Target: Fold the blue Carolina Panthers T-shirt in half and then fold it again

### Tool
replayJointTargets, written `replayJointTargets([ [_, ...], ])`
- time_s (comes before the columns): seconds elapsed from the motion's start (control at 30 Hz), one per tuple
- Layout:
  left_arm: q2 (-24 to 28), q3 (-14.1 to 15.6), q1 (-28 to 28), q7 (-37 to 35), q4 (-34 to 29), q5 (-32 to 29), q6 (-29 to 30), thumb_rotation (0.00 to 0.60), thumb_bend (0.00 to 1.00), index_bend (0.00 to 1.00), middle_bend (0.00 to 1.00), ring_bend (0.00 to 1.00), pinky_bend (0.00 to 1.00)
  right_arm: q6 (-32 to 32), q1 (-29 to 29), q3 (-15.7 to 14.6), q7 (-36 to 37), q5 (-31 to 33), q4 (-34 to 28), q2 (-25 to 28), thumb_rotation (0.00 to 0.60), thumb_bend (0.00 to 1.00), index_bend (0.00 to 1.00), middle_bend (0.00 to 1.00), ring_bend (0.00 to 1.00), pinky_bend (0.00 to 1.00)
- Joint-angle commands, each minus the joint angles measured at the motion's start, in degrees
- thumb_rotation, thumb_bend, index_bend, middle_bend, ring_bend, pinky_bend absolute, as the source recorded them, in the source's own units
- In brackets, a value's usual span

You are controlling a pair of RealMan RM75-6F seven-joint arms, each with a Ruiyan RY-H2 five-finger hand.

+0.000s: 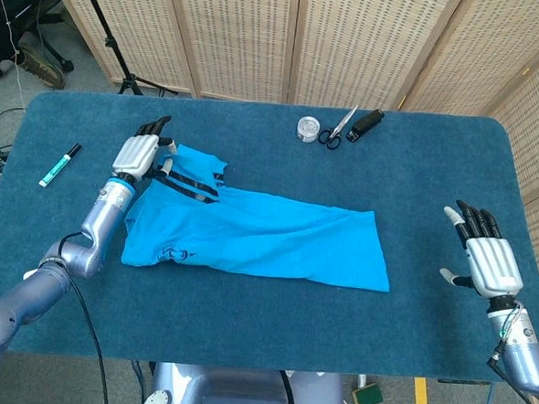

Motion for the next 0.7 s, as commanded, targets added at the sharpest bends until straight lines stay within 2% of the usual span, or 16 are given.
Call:
replayJointTargets([
  [0.03, -2.0, 0.1, -1.2, -1.0, 4.0, 0.1, -1.9, 0.600, 0.58, 0.74, 0.00, 0.00, 0.00, -0.1, 0.0, 0.1, 0.0, -0.1, 0.0, 0.0, 0.600, 0.00, 0.00, 0.00, 0.00, 0.00],
  [0.3, -5.0, 0.2, -2.9, -6.9, 11.4, 1.6, -2.4, 0.600, 0.58, 0.74, 0.00, 0.00, 0.00, -0.3, -0.2, 0.7, -0.3, -0.2, 0.3, -0.2, 0.600, 0.00, 0.00, 0.00, 0.00, 0.00],
  [0.53, -5.9, 1.3, -4.6, -12.1, 14.6, 3.9, -1.9, 0.600, 0.58, 0.74, 0.00, 0.00, 0.00, -1.0, -0.2, 1.1, -0.8, 0.3, 0.7, -0.5, 0.600, 0.00, 0.00, 0.00, 0.00, 0.00],
  [0.7, -7.5, 1.8, -5.7, -13.7, 18.2, 4.3, -3.8, 0.600, 0.57, 0.74, 0.00, 0.00, 0.00, -1.6, -0.2, 1.2, -0.9, 0.5, 1.0, -0.6, 0.600, 0.00, 0.00, 0.00, 0.00, 0.00],
])
